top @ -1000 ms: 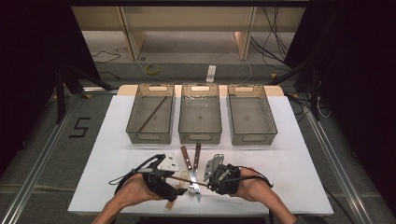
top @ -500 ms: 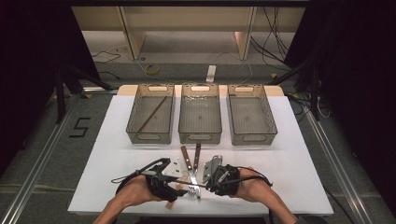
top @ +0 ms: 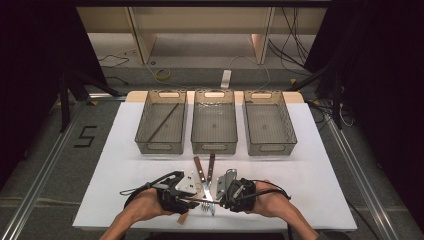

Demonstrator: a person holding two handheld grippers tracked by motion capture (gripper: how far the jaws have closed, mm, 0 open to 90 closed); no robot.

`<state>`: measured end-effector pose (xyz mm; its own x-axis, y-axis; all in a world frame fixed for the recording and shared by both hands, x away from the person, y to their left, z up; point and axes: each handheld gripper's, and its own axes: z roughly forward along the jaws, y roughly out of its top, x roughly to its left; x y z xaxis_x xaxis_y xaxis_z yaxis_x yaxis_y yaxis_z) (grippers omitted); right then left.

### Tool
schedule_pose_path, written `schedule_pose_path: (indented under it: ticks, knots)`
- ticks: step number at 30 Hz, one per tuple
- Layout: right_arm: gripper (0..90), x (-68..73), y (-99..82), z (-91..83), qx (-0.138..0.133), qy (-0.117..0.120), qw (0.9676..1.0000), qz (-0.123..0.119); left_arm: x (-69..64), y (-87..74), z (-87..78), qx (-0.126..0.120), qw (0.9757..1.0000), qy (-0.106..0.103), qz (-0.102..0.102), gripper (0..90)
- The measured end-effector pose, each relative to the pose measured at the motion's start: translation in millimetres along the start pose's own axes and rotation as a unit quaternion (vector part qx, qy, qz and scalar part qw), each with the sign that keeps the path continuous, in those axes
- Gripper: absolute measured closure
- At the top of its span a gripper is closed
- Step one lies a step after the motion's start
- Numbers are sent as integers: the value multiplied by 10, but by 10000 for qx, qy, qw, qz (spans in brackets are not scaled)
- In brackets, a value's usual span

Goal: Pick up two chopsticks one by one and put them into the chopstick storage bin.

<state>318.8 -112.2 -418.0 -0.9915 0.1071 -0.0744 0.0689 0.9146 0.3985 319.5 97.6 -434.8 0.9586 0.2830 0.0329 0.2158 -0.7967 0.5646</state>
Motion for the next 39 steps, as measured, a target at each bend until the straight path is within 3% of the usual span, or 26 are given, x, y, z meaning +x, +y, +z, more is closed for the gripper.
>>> schedule_pose_path:
  ticks: [8,12,15,19,21,24,29,31,34,39]
  knots:
    - [857,5,-10,1,-36,101,9999,-131,-25,-6,-8,99,9995,-174,224,754]
    - [821,7,-21,-8,-52,-40,9998,-211,-27,-34,-6,53,9981,-489,367,811]
    - [723,-17,-31,-33,-166,-164,9997,-120,-31,-27,-18,-8,9986,-379,380,834]
    - [509,-66,-58,-139,-689,-548,9960,172,20,-50,-64,-98,9997,-127,200,837]
    - [447,-107,-80,-204,-1032,-720,9913,384,46,-58,-75,-113,9999,-21,56,837]
    - [390,-154,-121,-284,-1442,-962,9817,784,92,-72,-89,-135,9996,177,-191,837]
    - [319,-195,-235,-349,-1948,-1408,9618,1310,176,-111,-142,-295,9962,465,-673,837]
    - [300,-207,-293,-351,-2092,-1455,9545,1547,204,-128,-164,-343,9945,552,-819,837]
    - [278,-221,-387,-344,-2218,-1501,9470,1774,243,-151,-202,-414,9921,658,-986,837]
    - [256,-249,-526,-316,-2466,-1473,9328,2178,283,-174,-265,-635,9861,858,-1276,837]
